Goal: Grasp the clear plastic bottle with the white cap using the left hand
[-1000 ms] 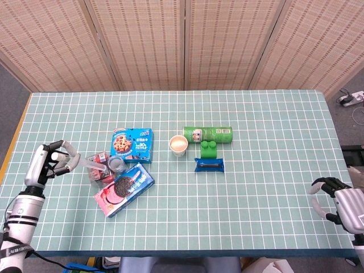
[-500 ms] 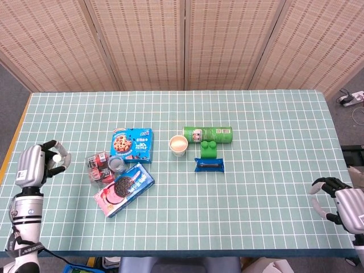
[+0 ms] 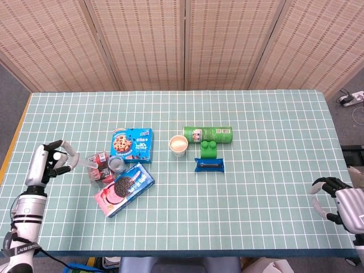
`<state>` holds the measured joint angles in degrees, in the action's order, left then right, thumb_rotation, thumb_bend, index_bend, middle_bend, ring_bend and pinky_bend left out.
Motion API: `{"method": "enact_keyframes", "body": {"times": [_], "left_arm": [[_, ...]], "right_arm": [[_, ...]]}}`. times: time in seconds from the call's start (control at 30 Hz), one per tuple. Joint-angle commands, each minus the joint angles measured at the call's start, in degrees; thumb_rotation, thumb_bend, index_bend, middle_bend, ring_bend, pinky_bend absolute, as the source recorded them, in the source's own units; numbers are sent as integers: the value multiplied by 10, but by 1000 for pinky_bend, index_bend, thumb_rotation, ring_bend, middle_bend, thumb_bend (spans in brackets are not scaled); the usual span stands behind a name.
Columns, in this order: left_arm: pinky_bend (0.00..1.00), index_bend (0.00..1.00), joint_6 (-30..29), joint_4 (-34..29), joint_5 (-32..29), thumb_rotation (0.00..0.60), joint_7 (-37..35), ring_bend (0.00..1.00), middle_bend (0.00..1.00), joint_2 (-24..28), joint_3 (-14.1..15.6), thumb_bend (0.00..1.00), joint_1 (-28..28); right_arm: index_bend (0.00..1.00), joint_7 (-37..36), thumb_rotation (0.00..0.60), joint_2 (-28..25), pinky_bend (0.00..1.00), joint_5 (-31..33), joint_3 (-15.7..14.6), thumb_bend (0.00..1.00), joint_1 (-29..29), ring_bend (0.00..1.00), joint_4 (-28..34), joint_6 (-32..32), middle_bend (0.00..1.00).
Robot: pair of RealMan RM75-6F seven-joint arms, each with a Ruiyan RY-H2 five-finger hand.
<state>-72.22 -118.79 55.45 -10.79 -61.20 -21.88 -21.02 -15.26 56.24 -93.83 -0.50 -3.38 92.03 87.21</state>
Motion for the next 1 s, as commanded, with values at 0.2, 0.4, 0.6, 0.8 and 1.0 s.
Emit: {"method": "enact_keyframes", "body": {"times": [0.2,0.4,0.6,0.8,1.0], "left_arm": [[1000,788,-9,1,10,600,50,1000,1000,-26,4,438,-18],[1000,788,-7,8,-10,600,76,1000,1000,-45,0,438,-38],[1000,789,-8,9,-25,600,95,1000,1000,-56,-6,438,-55],[1000,788,-13,3,-32,600,113,1000,1000,-65,-7,438,-65],[1000,788,-10,8,-44,600,124,1000,1000,-73,-7,437,-74]], "right_arm": [[487,1,600,0,521,-2,-1,343,0,310,0,1,395],[487,-4,600,-1,521,-2,-1,344,0,310,-1,0,395],[487,-11,600,-3,520,-2,-1,343,1,310,-3,3,395],[487,-16,600,-4,520,-5,-2,343,1,310,-4,4,395],[487,-19,600,-5,520,-7,-2,343,2,310,-4,7,395]]}}
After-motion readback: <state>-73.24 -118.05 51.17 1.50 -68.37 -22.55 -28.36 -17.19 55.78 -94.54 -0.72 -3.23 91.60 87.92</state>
